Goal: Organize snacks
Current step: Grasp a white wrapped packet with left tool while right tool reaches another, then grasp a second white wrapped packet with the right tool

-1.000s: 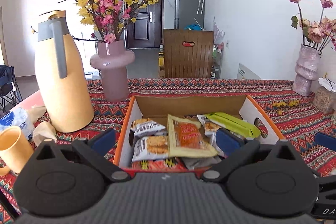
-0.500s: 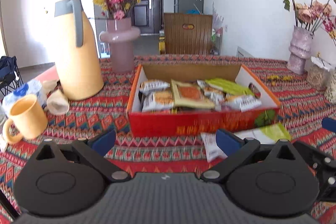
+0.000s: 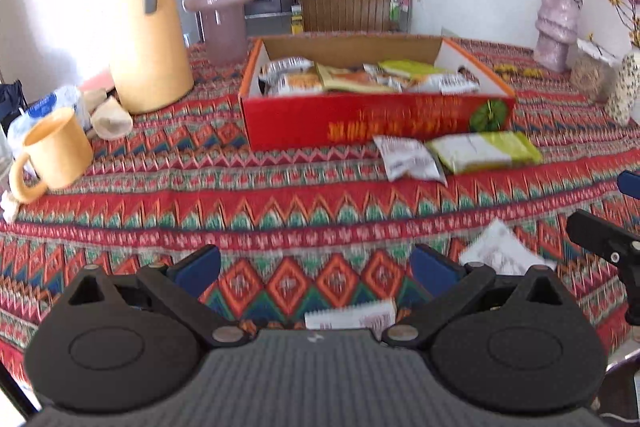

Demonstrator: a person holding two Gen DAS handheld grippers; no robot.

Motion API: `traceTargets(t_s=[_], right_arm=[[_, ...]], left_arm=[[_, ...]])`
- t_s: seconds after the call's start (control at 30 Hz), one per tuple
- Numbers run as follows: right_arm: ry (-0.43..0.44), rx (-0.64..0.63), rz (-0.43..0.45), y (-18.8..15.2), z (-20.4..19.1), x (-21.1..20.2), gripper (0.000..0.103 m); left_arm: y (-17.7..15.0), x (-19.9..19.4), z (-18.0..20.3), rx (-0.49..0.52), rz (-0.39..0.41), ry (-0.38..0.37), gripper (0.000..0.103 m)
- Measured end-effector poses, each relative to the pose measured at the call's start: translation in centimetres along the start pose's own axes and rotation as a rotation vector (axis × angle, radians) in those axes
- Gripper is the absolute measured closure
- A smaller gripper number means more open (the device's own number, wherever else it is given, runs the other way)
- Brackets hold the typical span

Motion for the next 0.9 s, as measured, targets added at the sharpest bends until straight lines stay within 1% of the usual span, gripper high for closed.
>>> traceTargets(t_s=[0.2,0.27,0.37,0.43,0.47,0.5,0.63,0.73,0.9], right_arm=[[0.006,0.007,-0.058,-2.3,-0.1,0.4,0.0],[0.006,0.009,-0.074,-2.8,-0.1,0.6,0.0],[0.005,0.013,-0.09,-3.3,0.0,0.8,0.0],[0.005,0.016,-0.095,-3.5,0.0,0.9,0.0],[0.005,0.017,-0.096,-3.5,0.1,0.8,0.0],[0.006,0.018,-0.096,-3.6,0.1,0.8,0.0],[0.006,0.019,-0.099,-3.7,0.1,0.9,0.0],[0.008,0.019,-0.103,-3.9,0.1,0.9,0.0],[0.009,0.018,-0.112,-4.1,0.0,1.2,0.0]], left_arm=[[-2.1,0.7,0.6,0.041,-0.075,-0.03,0.0],[-2.7,0.9,0.7,0.046,-0.095,-0.037,0.003],[-3.5,1.3,1.0,0.056,-0.134,-0.054,0.016],[-4.0,1.6,1.1,0.057,-0.16,-0.062,0.031],[-4.2,1.8,1.2,0.057,-0.17,-0.065,0.033],[-4.3,1.8,1.2,0.054,-0.174,-0.072,0.036],[-4.3,1.6,1.5,0.051,-0.164,-0.099,0.057],[-4.2,1.5,1.6,0.05,-0.155,-0.113,0.063],[-3.8,1.2,1.6,0.042,-0.124,-0.124,0.064]])
Point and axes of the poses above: each gripper's, at about its wrist camera, not at the fingertips, and x roughly the way its jaws point, z to its right, y to its top, the point moved 5 cm from there along x, roughly the way its jaws point, and after that the axes turned 8 degrees about z, right-handed, at the moved point
